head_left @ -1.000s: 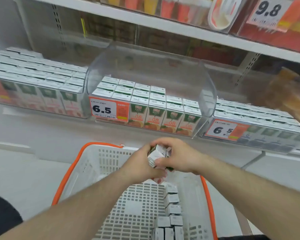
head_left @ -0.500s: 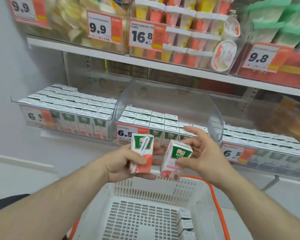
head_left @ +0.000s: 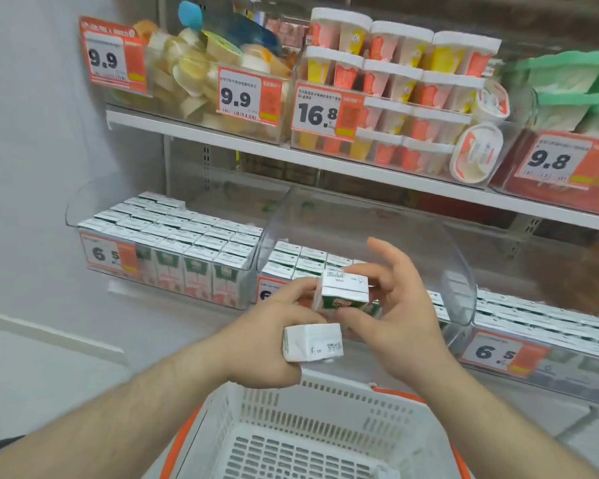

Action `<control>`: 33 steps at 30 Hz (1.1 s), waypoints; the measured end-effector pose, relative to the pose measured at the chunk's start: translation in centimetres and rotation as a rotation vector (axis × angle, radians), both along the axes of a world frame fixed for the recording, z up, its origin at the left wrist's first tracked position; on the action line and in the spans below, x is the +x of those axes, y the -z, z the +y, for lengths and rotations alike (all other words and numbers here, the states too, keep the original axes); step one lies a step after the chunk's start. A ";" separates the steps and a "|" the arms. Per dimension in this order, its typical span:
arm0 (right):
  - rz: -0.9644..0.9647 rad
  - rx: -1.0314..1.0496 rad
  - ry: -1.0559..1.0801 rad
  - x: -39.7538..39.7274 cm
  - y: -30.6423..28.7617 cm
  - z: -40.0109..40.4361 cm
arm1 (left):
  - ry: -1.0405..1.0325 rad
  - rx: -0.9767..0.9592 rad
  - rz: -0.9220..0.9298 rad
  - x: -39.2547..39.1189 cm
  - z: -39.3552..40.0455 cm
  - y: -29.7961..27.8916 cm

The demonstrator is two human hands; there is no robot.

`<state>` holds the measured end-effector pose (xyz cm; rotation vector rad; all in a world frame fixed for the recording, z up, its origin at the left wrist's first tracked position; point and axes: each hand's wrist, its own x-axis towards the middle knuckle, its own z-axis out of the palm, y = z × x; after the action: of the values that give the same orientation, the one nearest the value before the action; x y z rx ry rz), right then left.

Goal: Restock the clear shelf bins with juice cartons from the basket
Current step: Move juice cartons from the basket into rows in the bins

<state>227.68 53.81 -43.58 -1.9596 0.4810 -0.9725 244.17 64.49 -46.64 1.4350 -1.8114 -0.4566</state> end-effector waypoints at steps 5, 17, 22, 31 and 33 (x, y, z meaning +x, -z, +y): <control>0.008 -0.113 -0.125 4.4 -3.2 0.3 | -0.155 -0.196 0.009 4.3 1.3 -1.8; 0.574 -0.452 -0.347 18.7 -8.0 -0.4 | -0.361 -0.243 0.199 12.8 3.9 -1.6; 0.483 -0.721 -0.153 25.0 -6.5 -1.4 | -0.682 -0.248 0.487 16.4 4.3 -0.2; 0.851 -0.248 -0.030 38.5 -3.9 -6.9 | -1.048 -0.153 0.661 19.4 2.8 1.2; 0.944 -0.218 -0.071 40.1 -2.6 -7.1 | -1.072 -0.171 0.773 19.4 2.5 1.0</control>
<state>267.79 46.71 -40.97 -2.5495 0.8277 0.0168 263.61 67.00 -47.69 1.5681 -0.3482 -0.2141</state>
